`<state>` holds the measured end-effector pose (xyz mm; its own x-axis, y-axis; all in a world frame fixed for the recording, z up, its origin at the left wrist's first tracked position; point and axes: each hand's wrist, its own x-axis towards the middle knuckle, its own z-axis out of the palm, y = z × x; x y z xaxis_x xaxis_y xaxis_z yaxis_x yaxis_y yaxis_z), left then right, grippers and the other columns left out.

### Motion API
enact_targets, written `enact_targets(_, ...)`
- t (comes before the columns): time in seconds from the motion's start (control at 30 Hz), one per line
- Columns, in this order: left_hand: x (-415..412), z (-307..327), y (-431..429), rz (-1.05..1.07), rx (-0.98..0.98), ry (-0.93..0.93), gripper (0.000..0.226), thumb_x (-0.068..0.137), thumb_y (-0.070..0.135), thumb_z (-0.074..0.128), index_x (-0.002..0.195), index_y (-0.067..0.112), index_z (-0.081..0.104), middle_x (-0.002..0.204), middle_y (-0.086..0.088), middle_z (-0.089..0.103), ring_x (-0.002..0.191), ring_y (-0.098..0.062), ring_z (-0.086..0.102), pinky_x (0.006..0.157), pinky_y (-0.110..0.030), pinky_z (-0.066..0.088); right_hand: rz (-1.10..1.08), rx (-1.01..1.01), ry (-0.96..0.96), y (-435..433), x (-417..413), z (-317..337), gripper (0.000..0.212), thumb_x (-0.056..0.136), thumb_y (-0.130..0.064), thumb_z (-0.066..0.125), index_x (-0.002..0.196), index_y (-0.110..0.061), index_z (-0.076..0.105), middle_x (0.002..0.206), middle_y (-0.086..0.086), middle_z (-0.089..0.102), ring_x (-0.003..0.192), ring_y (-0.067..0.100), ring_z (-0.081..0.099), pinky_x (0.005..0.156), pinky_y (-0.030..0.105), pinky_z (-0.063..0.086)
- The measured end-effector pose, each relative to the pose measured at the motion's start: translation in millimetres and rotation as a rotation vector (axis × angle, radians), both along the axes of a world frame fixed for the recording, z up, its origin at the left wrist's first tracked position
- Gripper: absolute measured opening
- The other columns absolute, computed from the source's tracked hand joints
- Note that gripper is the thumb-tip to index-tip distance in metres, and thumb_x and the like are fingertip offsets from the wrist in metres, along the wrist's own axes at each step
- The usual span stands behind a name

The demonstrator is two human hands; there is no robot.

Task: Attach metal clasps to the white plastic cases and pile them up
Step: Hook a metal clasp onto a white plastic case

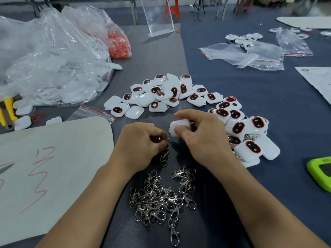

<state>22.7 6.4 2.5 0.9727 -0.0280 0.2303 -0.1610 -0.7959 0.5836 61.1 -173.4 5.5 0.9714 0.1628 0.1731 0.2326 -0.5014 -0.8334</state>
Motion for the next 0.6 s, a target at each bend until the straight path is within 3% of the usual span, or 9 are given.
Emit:
enact_targets(0.13, -0.1, -0.5, 1.5, -0.024, 0.012, -0.014, 0.013, 0.075, 0.020, 0.083, 0.077, 0.031, 0.078, 0.065, 0.014, 0.060, 0.070, -0.001, 0.056, 0.063, -0.008, 0.032, 0.083, 0.027, 0.064, -0.6, -0.3, 0.1, 0.017, 0.086, -0.018, 0.079, 0.092, -0.033, 0.079, 0.084, -0.010, 0.075, 0.074, 0.003, 0.067, 0.064, 0.013, 0.052)
enact_targets(0.33, 1.6, -1.7, 4.3, -0.047, 0.002, -0.010, 0.014, 0.075, 0.019, 0.082, 0.081, 0.031, 0.080, 0.070, 0.012, 0.064, 0.075, -0.005, 0.059, 0.065, -0.009, 0.034, 0.068, 0.107, 0.072, 0.2, -1.6, 2.3, 0.018, 0.088, -0.019, 0.079, 0.088, -0.037, 0.079, 0.083, -0.004, 0.077, 0.070, 0.015, 0.068, 0.064, 0.027, 0.056)
enact_targets(0.47, 1.9, -3.3, 3.9, -0.041, 0.006, -0.012, 0.013, 0.076, 0.021, 0.082, 0.081, 0.033, 0.080, 0.071, 0.011, 0.065, 0.074, -0.008, 0.059, 0.066, -0.013, 0.036, 0.087, 0.080, 0.085, 0.9, -2.1, 3.6, 0.019, 0.087, -0.014, 0.078, 0.086, -0.034, 0.079, 0.079, -0.005, 0.075, 0.069, 0.013, 0.067, 0.061, 0.020, 0.053)
enact_targets(0.6, 3.0, -4.6, 2.8, -0.012, 0.006, -0.015, 0.009, 0.077, 0.025, 0.081, 0.081, 0.033, 0.079, 0.069, 0.014, 0.064, 0.075, -0.004, 0.059, 0.065, -0.007, 0.033, 0.098, 0.034, 0.085, -2.1, 0.6, 6.0, 0.016, 0.088, -0.016, 0.078, 0.089, -0.032, 0.080, 0.077, -0.008, 0.073, 0.067, 0.005, 0.064, 0.056, 0.008, 0.044)
